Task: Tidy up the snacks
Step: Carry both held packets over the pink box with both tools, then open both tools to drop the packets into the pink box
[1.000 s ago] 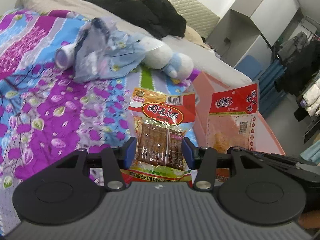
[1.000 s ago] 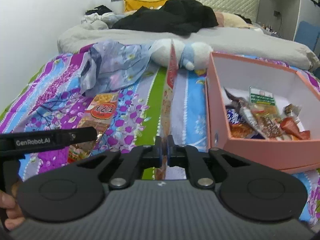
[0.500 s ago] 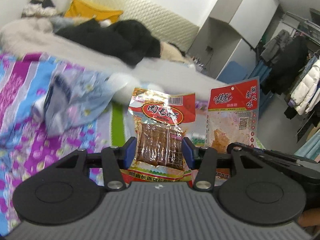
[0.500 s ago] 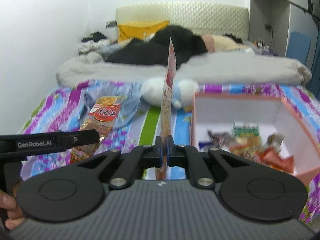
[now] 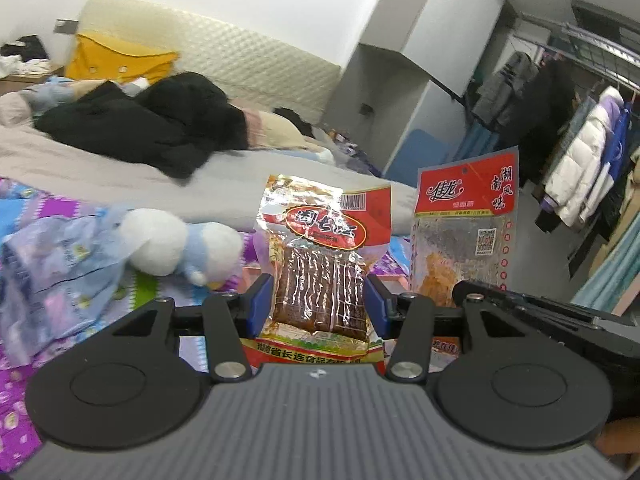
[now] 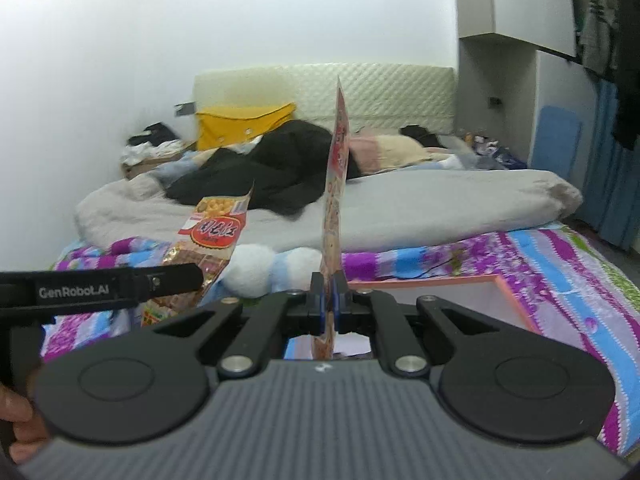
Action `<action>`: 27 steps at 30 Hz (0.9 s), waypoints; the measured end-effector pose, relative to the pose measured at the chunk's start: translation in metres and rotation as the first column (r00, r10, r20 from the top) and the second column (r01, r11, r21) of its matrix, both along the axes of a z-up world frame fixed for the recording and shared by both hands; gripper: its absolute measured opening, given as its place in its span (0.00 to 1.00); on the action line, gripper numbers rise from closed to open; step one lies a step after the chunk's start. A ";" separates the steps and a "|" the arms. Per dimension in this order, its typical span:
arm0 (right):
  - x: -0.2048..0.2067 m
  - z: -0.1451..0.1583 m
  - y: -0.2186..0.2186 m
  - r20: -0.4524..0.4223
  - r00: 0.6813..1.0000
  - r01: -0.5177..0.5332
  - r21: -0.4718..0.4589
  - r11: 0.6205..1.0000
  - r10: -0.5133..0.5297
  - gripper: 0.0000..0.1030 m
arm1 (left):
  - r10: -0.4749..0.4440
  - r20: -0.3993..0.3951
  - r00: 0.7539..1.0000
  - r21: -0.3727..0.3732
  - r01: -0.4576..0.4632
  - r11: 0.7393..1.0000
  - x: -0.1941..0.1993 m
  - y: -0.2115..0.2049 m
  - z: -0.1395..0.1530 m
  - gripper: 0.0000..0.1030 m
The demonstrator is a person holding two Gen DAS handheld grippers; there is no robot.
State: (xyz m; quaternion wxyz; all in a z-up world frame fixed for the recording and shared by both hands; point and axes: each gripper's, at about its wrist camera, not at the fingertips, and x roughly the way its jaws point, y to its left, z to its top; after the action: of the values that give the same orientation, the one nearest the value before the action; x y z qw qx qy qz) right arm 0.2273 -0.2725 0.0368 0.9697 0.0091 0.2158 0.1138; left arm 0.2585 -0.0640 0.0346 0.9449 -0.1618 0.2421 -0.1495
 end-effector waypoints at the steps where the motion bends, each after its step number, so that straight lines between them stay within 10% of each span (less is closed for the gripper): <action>1: 0.004 -0.003 -0.010 -0.006 1.000 0.016 0.006 1.000 -0.016 0.07 | -0.012 -0.006 1.000 0.004 0.012 1.000 0.007 -0.009 -0.001 0.54; 27: 0.091 -0.145 -0.096 -0.307 0.943 0.144 0.032 0.989 -0.127 0.10 | -0.090 -0.278 0.956 0.095 0.121 0.988 0.137 -0.103 -0.126 0.55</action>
State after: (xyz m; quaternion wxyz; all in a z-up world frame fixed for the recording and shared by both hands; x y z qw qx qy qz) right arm 0.3182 -0.3683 -0.1079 0.9299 0.0677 0.3582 0.0498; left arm 0.3953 -0.1669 -0.0918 0.9008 -0.1149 0.3860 -0.1623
